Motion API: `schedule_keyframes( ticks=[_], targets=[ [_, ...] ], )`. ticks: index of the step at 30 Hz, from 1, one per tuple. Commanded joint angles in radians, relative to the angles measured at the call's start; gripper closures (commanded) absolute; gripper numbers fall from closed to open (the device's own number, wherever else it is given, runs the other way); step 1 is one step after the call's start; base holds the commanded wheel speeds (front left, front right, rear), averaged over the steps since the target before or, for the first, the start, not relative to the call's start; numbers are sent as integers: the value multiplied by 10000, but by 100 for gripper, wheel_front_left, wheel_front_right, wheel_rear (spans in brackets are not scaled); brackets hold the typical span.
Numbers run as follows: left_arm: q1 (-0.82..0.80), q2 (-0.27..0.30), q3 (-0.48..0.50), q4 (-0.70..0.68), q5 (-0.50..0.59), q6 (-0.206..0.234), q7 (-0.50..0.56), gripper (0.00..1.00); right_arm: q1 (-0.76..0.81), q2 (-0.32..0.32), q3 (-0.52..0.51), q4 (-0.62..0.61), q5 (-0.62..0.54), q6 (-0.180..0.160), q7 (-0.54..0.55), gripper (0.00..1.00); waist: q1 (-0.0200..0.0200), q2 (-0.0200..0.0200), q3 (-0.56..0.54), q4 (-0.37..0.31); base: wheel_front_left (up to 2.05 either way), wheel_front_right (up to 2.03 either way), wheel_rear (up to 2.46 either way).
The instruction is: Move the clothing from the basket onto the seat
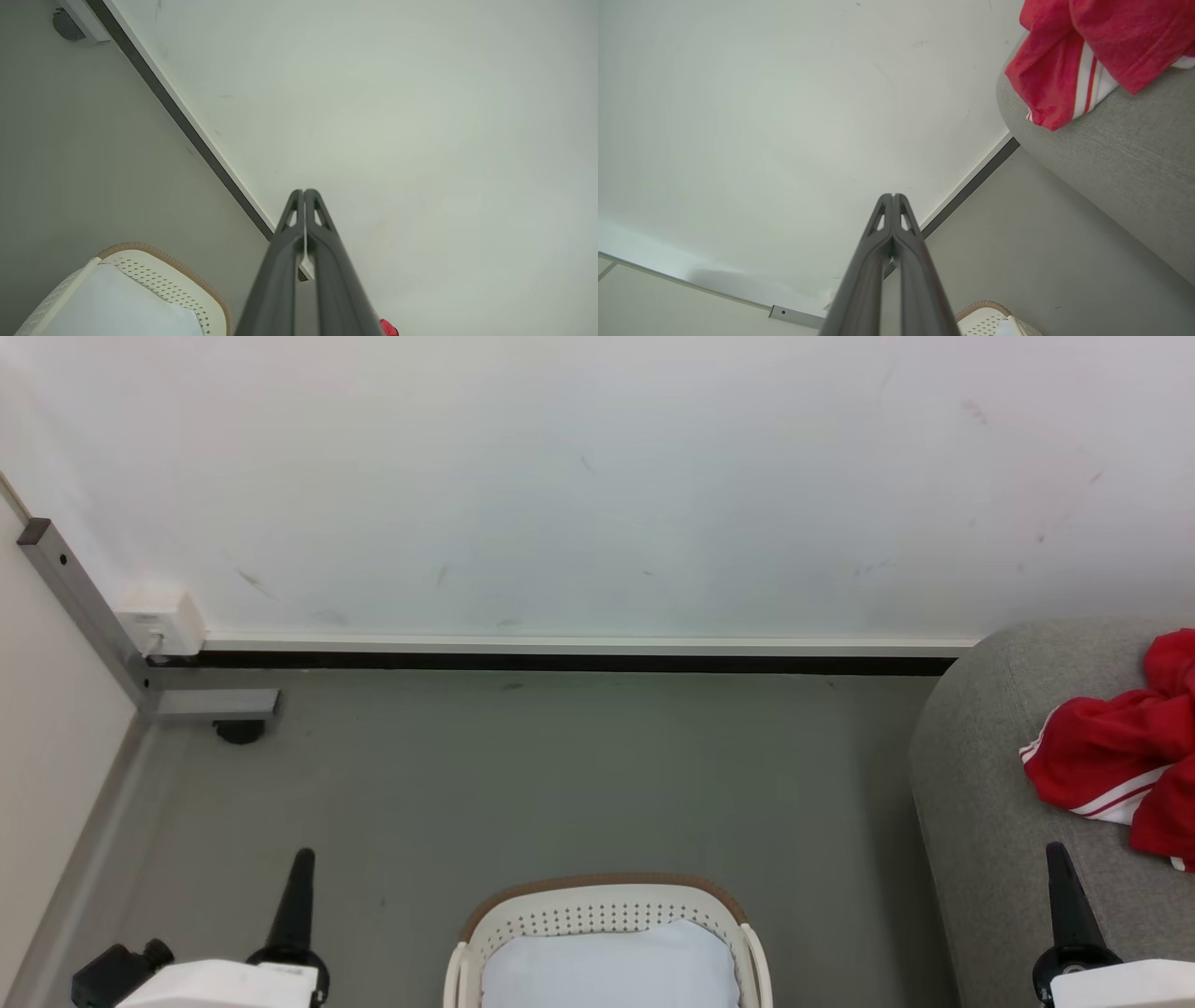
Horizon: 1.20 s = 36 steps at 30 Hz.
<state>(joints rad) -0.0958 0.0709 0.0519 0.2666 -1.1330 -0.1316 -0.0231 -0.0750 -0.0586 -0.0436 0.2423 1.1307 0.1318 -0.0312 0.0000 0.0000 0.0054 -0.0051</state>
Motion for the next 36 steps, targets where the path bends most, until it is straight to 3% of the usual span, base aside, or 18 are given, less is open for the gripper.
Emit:
schedule_keyframes(
  ticks=[1, 36],
  targets=[
    [-172, 12, 62, -118, -215, 8, 54, 100, -185, -41, -69, -63, 245, -10, 60, 100, 0, 0, -1, 1, 0, 0, 0],
    [-183, -120, 444, -183, -3124, 12, 913, 100, -319, 2, -437, -1, 3161, -16, 920, 100, 0, 0, -16, 29, 0, 0, 0]
  ],
)
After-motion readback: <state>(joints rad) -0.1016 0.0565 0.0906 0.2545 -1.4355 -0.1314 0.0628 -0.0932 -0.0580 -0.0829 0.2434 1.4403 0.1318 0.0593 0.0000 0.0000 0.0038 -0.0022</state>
